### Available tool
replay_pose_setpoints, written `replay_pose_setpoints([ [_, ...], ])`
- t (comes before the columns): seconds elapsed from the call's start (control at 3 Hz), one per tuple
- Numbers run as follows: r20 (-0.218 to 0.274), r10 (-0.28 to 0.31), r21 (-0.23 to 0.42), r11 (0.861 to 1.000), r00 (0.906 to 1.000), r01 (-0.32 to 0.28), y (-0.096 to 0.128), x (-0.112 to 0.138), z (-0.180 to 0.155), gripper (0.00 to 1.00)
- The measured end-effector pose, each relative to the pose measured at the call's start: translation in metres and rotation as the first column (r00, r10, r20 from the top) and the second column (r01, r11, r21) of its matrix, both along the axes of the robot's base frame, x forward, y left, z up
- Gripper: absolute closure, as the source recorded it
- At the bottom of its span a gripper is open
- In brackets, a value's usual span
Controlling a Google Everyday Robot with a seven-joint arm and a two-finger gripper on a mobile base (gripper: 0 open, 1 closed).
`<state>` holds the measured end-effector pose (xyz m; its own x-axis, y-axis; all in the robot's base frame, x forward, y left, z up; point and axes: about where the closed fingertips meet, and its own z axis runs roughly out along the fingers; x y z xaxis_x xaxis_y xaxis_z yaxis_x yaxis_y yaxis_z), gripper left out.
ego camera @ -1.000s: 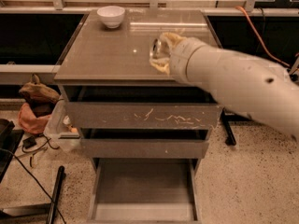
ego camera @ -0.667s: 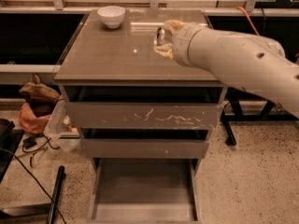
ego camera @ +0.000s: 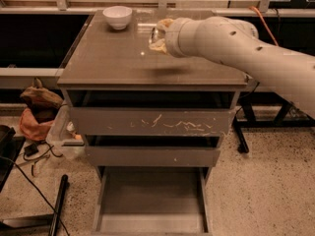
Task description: Pick redbull can from bottom drawer and place on counter
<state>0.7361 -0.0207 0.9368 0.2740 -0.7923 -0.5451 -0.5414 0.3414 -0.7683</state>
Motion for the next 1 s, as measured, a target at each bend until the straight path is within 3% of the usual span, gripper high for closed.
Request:
replay_pose_setpoints([
  [0.33,-0.07,0.051,0.007,0.999,0.9963,-0.051,0.018,0.016,-0.032,1.0],
  [0.67,-0.135,0.08,0.036,0.996,0.9876,-0.076,0.022,0.018,-0.069,1.0],
  [1.0,-0.141,0.082,0.038,0.996,0.9866,-0.077,0.023,0.019,-0.073,0.82],
])
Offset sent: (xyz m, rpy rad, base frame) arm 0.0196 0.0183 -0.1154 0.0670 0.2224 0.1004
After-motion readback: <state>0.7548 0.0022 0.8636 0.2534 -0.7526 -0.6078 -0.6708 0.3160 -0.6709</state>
